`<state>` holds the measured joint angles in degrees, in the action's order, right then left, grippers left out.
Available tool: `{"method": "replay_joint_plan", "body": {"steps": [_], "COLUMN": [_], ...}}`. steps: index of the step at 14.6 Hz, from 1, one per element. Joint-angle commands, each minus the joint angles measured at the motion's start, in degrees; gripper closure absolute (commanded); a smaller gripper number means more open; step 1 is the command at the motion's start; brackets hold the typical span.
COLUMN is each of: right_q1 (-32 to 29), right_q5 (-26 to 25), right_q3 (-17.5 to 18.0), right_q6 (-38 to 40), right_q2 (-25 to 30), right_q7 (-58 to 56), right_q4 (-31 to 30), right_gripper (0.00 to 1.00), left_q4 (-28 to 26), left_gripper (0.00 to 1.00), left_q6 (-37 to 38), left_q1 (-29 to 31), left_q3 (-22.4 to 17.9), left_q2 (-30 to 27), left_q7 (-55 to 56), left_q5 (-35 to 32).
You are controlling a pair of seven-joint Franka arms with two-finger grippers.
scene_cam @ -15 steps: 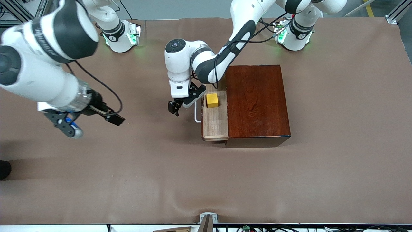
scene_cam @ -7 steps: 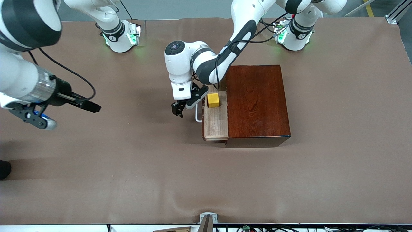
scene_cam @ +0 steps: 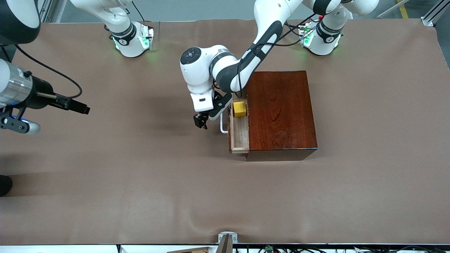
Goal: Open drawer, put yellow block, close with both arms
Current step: 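Push the drawer shut with the left gripper while the right arm retracts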
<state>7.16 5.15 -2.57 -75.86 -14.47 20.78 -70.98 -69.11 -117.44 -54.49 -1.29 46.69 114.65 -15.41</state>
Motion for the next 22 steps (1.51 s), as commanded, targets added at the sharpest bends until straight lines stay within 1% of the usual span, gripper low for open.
{"method": "replay_joint_plan", "body": {"steps": [1,3,5,6,7,9,11,13,18,22], "right_q1": [-1.36,-1.62,-2.14,-3.37,-4.34,-6.18,-7.77,-9.26,-9.53,-9.53], "right_q5": [-1.89,-3.47,-5.32,-5.59,-5.50,-5.24,-5.15,-5.06,-4.71,-4.80], "right_q3": [0.99,0.99,0.99,0.99,1.08,1.16,1.08,1.08,1.34,1.34], "right_q6": [1.06,1.06,1.06,0.80,0.63,0.28,0.01,-1.12,-4.03,-4.12], "right_q2": [2.87,4.45,6.03,6.91,7.61,8.06,9.11,10.69,15.96,16.93], "right_q7": [-5.56,-8.02,-12.05,-14.95,-17.06,-18.83,-22.42,-26.56,-26.66,-26.84], "right_q4": [-1.08,-2.22,-3.45,-4.42,-4.69,-4.69,-4.86,-6.87,-14.70,-15.32], "right_gripper": [0.00,0.00,0.00,0.00,0.00,0.00,0.00,0.00,0.00,0.00], "left_q4": [-0.06,-0.06,-0.24,-0.41,-0.42,-0.42,-0.42,-0.42,-0.42,-0.42], "left_gripper": [0.00,0.00,0.00,0.00,0.00,0.00,0.00,0.00,0.00,0.00], "left_q6": [4.48,8.44,10.56,11.35,12.31,13.55,13.73,13.99,15.40,15.66], "left_q1": [-0.09,-0.09,-0.01,-0.01,-0.09,-0.09,-0.09,-0.09,0.08,0.34], "left_q3": [-0.56,-0.91,-0.91,-1.43,-2.13,-2.32,-2.32,-2.32,-2.67,-2.67], "left_q2": [-0.73,-0.64,-0.72,-0.73,-0.73,-0.64,-0.64,-0.72,-0.73,-0.64], "left_q7": [0.49,0.75,2.94,4.34,5.40,7.69,7.70,7.61,7.70,7.61], "left_q5": [-0.59,-0.67,-0.67,-0.67,-0.67,-0.67,-0.76,-0.67,-0.67,-0.67]}}
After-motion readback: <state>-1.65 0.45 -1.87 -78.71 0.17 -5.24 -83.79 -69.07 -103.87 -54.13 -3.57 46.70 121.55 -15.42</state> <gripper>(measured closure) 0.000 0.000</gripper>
